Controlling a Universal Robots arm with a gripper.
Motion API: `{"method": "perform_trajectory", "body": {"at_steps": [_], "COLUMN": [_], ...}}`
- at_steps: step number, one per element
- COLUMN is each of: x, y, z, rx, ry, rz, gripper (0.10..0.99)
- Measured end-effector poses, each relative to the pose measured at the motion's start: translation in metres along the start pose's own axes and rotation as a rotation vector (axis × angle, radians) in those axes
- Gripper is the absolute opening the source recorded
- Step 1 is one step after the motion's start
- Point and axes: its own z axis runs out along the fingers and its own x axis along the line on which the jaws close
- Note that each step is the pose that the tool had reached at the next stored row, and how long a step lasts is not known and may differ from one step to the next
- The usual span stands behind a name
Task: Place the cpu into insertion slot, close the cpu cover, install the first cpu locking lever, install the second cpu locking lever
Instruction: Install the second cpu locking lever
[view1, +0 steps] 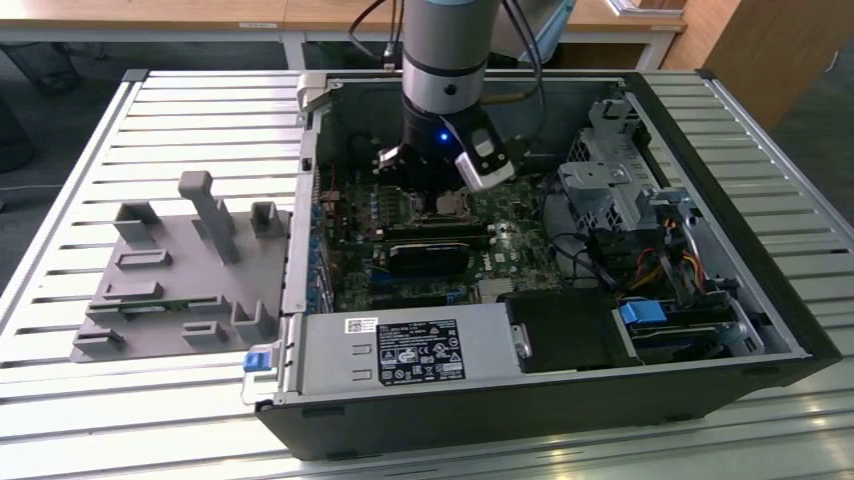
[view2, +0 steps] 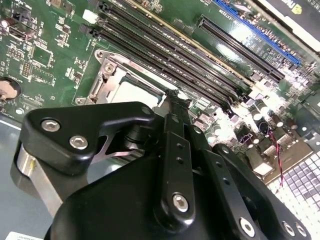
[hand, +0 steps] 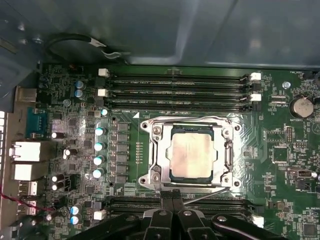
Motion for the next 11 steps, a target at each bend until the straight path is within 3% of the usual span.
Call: {"method": "perform_trajectory", "body": {"at_steps": [6, 11], "x": [0.0012, 0.0031], "y": [-0.0033, -0.0071], "z": [0.002, 0.0018], "rx": [-0.013, -0.039], "ry": [0.0, -0.0001], "rz": [0.0, 0.0], "gripper": [0.106, 0.106]}}
